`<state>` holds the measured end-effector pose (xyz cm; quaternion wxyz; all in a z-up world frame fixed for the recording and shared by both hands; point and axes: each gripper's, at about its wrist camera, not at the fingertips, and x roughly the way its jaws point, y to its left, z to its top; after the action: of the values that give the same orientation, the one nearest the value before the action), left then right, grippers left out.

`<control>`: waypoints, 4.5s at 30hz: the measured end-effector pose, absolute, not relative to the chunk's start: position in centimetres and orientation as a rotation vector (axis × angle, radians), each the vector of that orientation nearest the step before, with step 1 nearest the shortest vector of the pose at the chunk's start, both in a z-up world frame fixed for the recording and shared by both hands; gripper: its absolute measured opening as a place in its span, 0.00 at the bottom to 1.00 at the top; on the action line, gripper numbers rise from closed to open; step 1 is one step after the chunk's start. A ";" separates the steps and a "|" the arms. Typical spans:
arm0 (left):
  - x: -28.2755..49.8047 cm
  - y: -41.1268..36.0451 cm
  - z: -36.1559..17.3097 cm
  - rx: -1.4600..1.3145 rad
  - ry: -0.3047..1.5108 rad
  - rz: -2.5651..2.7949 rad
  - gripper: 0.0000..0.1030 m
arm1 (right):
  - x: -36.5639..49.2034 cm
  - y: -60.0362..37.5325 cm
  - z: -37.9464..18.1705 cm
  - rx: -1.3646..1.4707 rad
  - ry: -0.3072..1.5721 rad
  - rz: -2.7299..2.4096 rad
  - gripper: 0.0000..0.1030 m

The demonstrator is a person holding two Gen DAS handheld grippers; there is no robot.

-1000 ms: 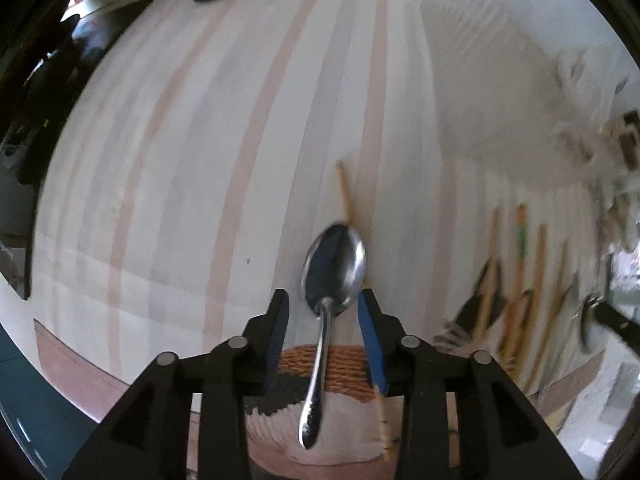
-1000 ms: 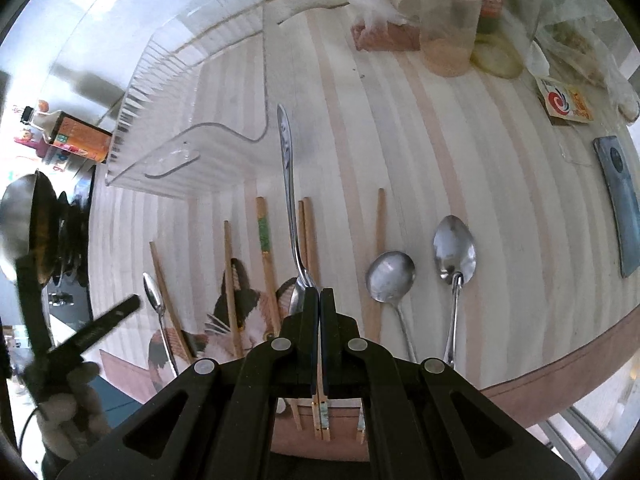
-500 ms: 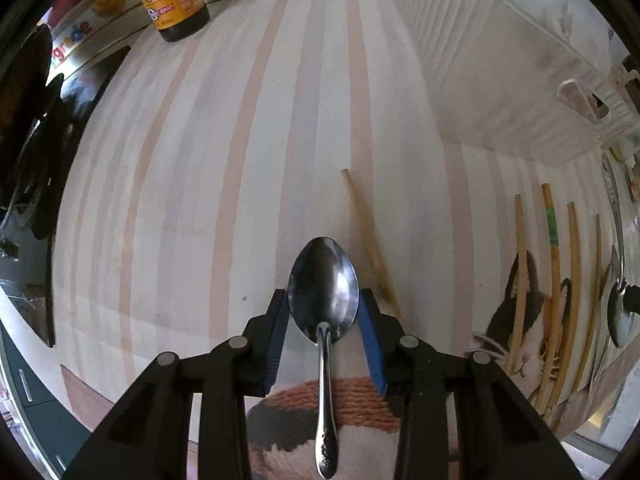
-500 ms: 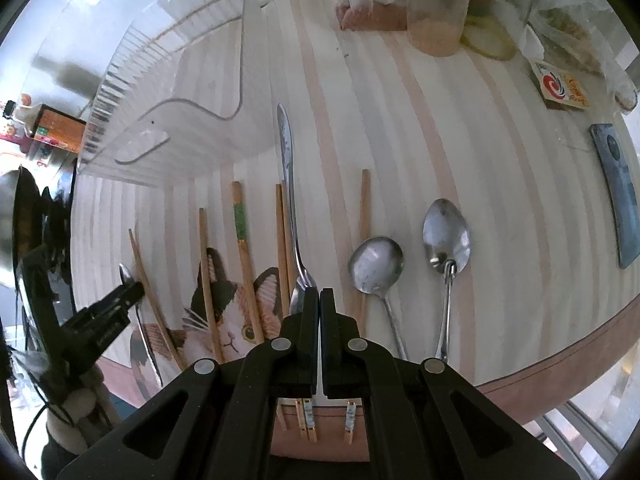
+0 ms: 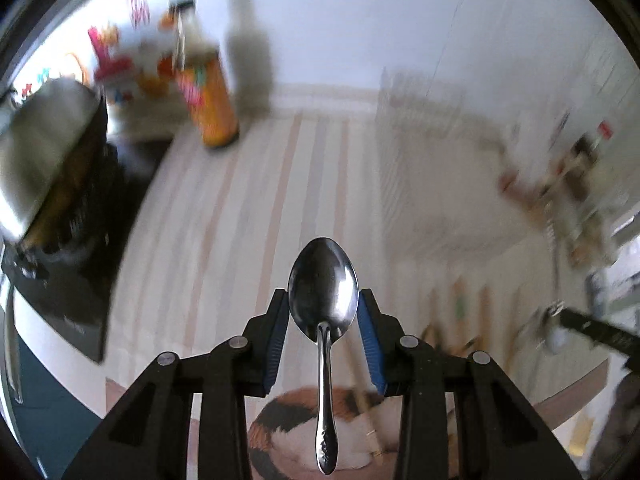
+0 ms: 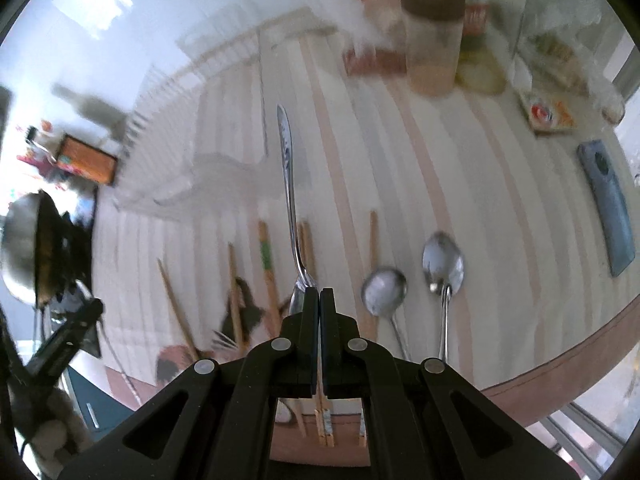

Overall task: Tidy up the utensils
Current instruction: 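Carry both utensils over the clear rack and open both tools to drop them, then grasp the ornate-handled spoon with the right tool while the left tool grasps the round spoon, then carry both spoons into the clear rack and open both tools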

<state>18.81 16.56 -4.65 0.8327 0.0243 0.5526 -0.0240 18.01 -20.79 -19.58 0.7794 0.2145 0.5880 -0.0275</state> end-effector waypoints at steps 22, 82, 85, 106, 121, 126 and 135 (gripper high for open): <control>39.5 4.2 -8.7 0.073 1.333 -0.168 0.32 | 33.0 -18.4 -17.5 0.459 1.251 0.028 0.08; 17.6 -12.0 -26.0 0.185 1.664 -0.331 0.19 | 7.2 -36.6 -29.9 0.572 1.340 -0.418 0.07; 18.7 -12.1 -25.9 0.235 1.628 -0.361 0.16 | 7.0 -36.4 -30.0 0.579 1.336 -0.417 0.07; 20.7 -10.8 -24.6 0.097 1.710 -0.304 0.31 | 7.2 -38.6 -29.8 0.653 1.322 -0.412 0.07; 20.3 -16.7 -22.1 0.436 1.521 -0.326 0.37 | 7.7 -38.9 -30.0 0.644 1.309 -0.405 0.07; 18.8 -18.1 -21.2 0.463 1.497 -0.336 0.37 | 7.6 -38.6 -29.7 0.633 1.300 -0.411 0.07; 16.9 -16.8 -15.3 0.452 1.400 -0.358 0.37 | 8.0 -38.6 -27.6 0.584 1.259 -0.407 0.06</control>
<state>16.90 -16.81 -15.34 0.7270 0.2052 0.6348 -0.1624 8.03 -38.61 -27.65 0.7497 0.2672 0.5761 -0.1862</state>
